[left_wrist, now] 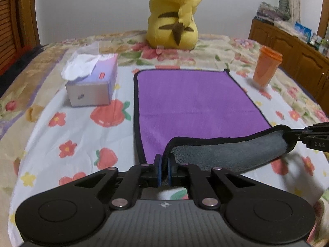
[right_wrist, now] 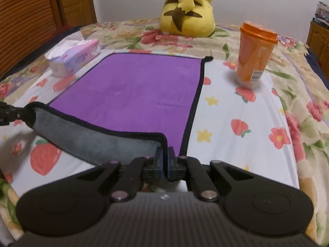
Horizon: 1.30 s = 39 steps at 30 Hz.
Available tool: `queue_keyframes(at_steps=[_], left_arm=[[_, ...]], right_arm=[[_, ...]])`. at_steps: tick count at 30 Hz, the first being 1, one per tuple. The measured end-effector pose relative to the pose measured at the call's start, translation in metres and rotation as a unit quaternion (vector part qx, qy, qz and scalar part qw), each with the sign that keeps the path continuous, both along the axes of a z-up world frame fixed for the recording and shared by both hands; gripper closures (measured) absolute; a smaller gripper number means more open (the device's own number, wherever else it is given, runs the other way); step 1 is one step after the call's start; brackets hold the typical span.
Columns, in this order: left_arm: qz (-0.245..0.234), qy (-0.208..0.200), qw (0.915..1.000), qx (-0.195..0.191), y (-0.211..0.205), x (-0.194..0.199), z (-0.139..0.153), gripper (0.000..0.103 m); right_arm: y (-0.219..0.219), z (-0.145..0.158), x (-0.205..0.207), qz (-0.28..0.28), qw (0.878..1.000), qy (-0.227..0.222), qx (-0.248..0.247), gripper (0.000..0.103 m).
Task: Fold towel
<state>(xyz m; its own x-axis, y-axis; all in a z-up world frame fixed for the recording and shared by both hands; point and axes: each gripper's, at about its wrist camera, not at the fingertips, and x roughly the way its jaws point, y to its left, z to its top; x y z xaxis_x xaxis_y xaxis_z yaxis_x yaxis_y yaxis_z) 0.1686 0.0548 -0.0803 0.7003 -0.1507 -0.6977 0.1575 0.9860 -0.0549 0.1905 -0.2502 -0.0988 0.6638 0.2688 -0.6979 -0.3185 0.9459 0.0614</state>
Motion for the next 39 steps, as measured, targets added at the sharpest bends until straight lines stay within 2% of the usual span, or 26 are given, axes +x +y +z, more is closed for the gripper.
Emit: queue_keyframes(at_steps=[15,39], left_arm=[[-0.005,-0.048,0.9987,-0.017,0.002,0.0,0.025,0.094],[-0.017,-0.049,0.9987,-0.003,0.003,0.038,0.013,0.095]], right_arm=[[-0.006,0.02,0.004,-0.003,0.999,-0.05,0.022,0.099],[-0.007,0.024,0.024,0.015,0.997,-0.071,0.028,0.099]])
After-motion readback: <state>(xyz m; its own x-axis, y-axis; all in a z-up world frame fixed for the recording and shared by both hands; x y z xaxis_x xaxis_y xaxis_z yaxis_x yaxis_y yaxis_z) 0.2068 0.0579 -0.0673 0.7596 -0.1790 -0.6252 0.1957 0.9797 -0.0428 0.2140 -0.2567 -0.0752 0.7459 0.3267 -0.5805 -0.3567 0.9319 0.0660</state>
